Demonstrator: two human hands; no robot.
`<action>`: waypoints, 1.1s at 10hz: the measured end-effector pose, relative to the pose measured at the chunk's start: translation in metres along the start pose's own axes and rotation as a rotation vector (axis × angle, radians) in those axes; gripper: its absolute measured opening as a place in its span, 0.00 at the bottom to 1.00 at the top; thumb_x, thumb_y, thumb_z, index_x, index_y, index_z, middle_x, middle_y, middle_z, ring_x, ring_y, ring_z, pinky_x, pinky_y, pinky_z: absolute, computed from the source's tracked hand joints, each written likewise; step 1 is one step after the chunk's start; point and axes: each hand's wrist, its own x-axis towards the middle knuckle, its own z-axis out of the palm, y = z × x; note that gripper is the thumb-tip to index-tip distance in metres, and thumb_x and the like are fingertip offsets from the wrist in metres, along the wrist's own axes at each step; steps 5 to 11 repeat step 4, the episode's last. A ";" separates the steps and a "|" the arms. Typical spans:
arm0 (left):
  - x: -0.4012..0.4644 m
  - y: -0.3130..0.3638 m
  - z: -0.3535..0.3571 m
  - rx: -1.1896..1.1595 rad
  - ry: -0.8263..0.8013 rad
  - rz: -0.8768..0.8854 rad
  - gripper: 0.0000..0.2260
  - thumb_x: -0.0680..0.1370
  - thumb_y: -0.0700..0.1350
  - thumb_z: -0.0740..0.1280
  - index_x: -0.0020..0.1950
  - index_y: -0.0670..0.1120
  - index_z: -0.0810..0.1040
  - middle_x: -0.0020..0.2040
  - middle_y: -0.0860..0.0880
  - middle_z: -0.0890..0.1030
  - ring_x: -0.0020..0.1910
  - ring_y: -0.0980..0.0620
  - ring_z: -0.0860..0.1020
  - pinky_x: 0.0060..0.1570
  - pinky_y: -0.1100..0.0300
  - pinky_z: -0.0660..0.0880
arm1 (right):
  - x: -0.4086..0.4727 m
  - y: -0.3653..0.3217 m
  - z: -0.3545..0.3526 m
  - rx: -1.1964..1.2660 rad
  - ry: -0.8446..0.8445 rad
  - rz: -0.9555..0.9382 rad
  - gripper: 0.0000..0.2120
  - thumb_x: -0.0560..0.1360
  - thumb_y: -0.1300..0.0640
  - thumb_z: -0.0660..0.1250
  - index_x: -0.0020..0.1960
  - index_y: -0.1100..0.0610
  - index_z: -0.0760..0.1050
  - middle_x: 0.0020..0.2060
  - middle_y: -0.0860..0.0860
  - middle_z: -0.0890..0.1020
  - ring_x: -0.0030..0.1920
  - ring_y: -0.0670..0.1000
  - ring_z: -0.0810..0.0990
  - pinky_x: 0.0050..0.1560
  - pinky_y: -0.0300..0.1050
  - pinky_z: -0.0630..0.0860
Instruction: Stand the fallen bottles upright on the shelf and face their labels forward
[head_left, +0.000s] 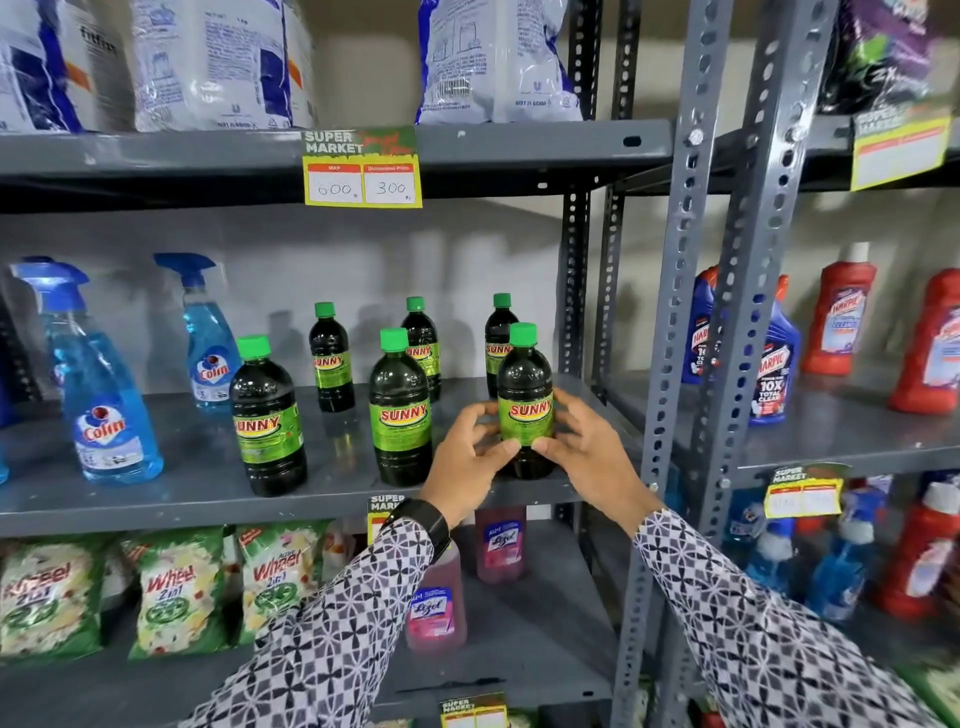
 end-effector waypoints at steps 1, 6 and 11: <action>0.000 -0.002 0.001 0.025 0.010 0.019 0.22 0.78 0.40 0.71 0.71 0.47 0.71 0.63 0.49 0.83 0.60 0.60 0.81 0.67 0.55 0.76 | 0.000 -0.001 0.002 -0.015 0.005 -0.014 0.35 0.78 0.72 0.72 0.77 0.48 0.67 0.63 0.45 0.82 0.60 0.36 0.83 0.63 0.36 0.79; -0.023 0.029 -0.031 0.179 0.108 0.163 0.22 0.83 0.47 0.64 0.77 0.50 0.68 0.70 0.49 0.79 0.62 0.62 0.77 0.62 0.72 0.73 | -0.012 -0.029 0.010 -0.118 0.256 -0.038 0.34 0.82 0.57 0.70 0.84 0.53 0.60 0.80 0.51 0.70 0.80 0.49 0.68 0.80 0.58 0.67; -0.023 0.029 -0.031 0.179 0.108 0.163 0.22 0.83 0.47 0.64 0.77 0.50 0.68 0.70 0.49 0.79 0.62 0.62 0.77 0.62 0.72 0.73 | -0.012 -0.029 0.010 -0.118 0.256 -0.038 0.34 0.82 0.57 0.70 0.84 0.53 0.60 0.80 0.51 0.70 0.80 0.49 0.68 0.80 0.58 0.67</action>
